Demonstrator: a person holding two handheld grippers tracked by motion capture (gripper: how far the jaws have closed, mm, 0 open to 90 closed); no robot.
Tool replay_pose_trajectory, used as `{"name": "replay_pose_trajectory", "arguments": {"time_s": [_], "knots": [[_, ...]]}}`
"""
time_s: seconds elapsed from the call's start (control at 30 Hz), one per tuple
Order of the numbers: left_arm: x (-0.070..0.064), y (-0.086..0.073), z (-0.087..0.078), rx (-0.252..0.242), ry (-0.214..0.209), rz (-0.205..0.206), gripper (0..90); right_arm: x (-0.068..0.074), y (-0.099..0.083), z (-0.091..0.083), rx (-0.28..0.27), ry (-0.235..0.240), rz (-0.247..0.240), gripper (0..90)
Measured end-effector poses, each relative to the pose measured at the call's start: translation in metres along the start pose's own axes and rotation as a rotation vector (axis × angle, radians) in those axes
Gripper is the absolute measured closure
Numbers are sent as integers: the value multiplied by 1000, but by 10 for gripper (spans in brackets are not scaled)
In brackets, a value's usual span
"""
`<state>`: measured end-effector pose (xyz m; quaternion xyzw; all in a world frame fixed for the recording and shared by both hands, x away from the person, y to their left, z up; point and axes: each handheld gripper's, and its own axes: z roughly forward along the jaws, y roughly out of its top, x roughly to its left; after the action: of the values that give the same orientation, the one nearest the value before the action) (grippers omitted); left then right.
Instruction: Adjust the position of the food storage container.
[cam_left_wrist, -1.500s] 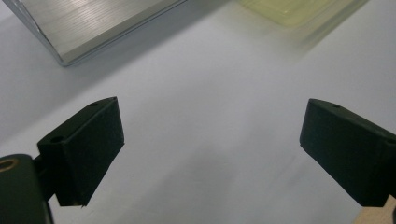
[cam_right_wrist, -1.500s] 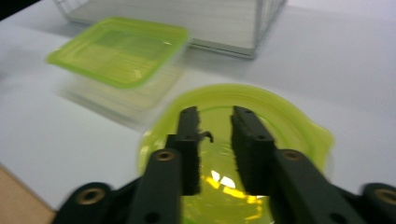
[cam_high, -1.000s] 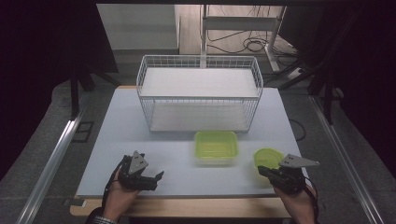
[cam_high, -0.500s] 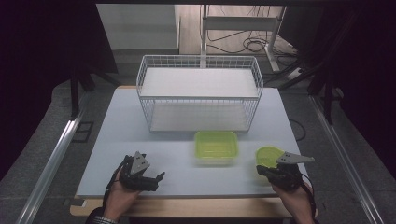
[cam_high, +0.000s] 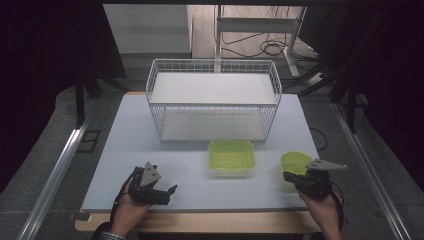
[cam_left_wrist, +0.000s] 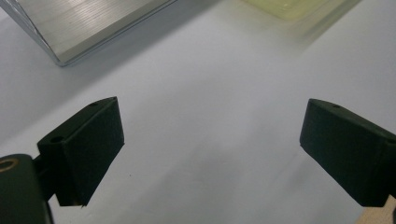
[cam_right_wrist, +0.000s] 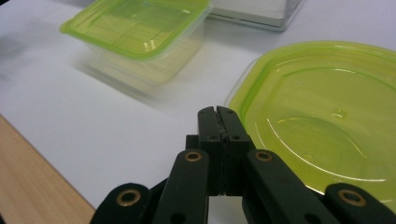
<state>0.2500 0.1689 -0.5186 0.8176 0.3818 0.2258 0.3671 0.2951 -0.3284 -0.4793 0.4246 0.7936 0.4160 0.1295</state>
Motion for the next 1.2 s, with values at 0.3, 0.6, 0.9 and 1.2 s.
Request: {"name": "replay_pose_trajectory", "arguments": {"time_s": [0.3, 0.6, 0.9, 1.2], "knots": [[-1, 1, 1, 16, -6, 7, 63, -18, 3, -1, -23, -55, 34, 886], [-4, 3, 4, 53, -35, -21, 125, -10, 6, 1, -20, -69, 12, 855], [-6, 11, 2, 4, -50, -22, 404, 13, 19, 21, -12, -49, -72, 892], [-4, 8, 3, 25, -38, -4, 477, 25, 45, 58, 20, -52, -131, 891]]}}
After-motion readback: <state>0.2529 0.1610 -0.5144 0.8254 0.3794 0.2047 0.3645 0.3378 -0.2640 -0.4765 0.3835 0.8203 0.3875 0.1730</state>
